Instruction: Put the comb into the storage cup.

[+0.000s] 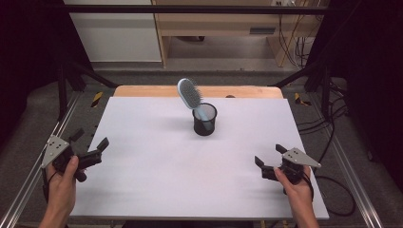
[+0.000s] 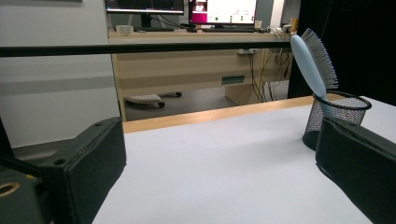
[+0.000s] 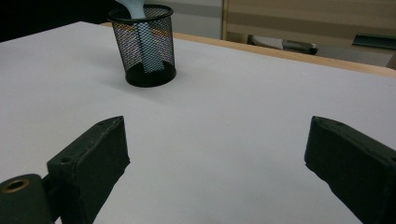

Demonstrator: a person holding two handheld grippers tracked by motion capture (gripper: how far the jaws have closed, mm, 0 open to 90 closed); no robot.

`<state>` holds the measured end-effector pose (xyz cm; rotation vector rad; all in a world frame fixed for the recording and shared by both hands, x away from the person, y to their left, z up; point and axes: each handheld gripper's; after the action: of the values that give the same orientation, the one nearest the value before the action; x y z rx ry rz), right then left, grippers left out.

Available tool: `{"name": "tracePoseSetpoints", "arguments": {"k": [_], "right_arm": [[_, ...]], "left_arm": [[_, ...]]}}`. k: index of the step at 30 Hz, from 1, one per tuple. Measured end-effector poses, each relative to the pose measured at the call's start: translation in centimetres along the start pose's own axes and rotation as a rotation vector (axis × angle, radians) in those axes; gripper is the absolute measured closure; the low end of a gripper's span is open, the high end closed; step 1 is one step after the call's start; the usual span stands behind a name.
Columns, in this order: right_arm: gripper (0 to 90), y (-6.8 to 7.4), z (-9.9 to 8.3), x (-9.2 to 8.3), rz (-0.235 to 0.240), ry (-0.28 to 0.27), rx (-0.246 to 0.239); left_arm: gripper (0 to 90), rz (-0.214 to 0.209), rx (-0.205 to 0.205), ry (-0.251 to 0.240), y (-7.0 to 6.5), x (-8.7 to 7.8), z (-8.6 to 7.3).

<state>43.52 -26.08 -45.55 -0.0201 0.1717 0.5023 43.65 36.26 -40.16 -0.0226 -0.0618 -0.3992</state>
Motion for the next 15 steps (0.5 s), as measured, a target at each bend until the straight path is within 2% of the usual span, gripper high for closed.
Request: {"name": "tracePoseSetpoints", "arguments": {"k": [7, 15], "right_arm": [[6.5, 0.2, -0.1, 0.0, 0.008, -0.001, -0.005], [6.5, 0.6, 0.0, 0.0, 0.019, -0.019, -0.035]], "left_arm": [[1.9, 0.015, -0.015, 0.002, 0.4, -0.8, -0.8], [1.9, 0.022, -0.031, 0.0, 0.5, -1.5, -1.6]]}}
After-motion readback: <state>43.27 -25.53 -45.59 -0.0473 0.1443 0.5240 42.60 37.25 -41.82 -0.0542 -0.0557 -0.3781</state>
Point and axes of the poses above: each handheld gripper's, and its own axes: x roughly forward along the jaws, z roughly out of its top, y roughly to its left, and after that the axes turned 9 degrees about -y, right-handed
